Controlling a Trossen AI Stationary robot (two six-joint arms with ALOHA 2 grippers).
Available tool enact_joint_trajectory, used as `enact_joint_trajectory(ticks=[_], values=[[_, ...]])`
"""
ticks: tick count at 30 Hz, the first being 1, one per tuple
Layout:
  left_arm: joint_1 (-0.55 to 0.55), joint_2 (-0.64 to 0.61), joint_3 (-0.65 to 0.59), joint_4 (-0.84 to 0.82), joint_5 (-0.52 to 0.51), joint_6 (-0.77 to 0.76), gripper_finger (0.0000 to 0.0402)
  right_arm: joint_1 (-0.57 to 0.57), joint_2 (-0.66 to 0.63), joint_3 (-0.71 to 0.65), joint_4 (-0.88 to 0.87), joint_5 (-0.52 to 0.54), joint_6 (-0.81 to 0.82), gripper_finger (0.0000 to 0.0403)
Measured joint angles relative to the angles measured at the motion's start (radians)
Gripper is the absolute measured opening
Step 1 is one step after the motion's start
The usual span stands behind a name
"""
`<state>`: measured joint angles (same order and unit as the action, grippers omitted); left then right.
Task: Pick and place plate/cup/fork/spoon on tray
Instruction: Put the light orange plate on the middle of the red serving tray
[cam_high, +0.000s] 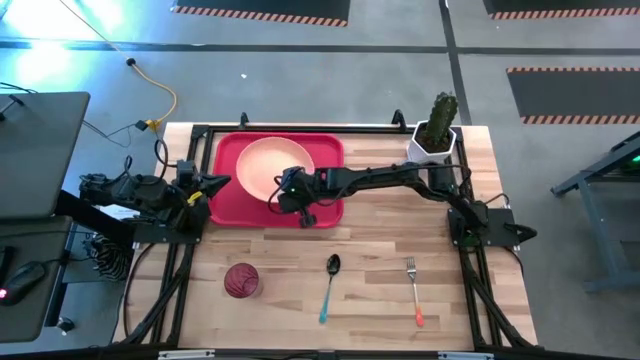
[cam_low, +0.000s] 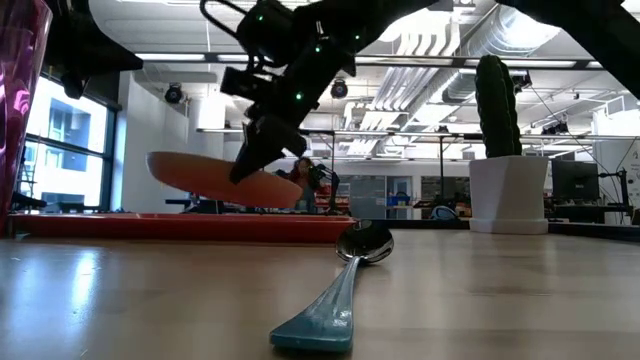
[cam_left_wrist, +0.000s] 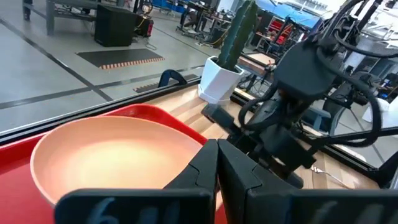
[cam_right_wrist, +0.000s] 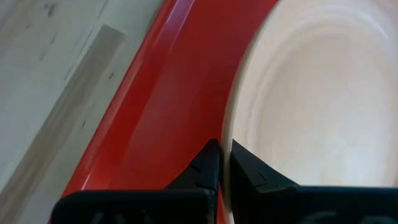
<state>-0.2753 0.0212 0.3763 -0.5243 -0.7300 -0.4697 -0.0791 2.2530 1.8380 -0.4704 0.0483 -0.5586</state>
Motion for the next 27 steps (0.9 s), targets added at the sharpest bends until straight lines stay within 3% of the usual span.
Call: enact_joint_trajectory(ticks=[17,27], values=[[0.0,0.0,-0.001,-0.003,0.001,0.001,0.0001,-0.039,0.062,-0.001,-0.004,-0.035,0.004,0.0004],[0.0,0.0,-0.001,-0.004,0.0,0.001,0.0001,-0.046,0.062,-0.001,-0.004,-0.128,0.005,0.0005]])
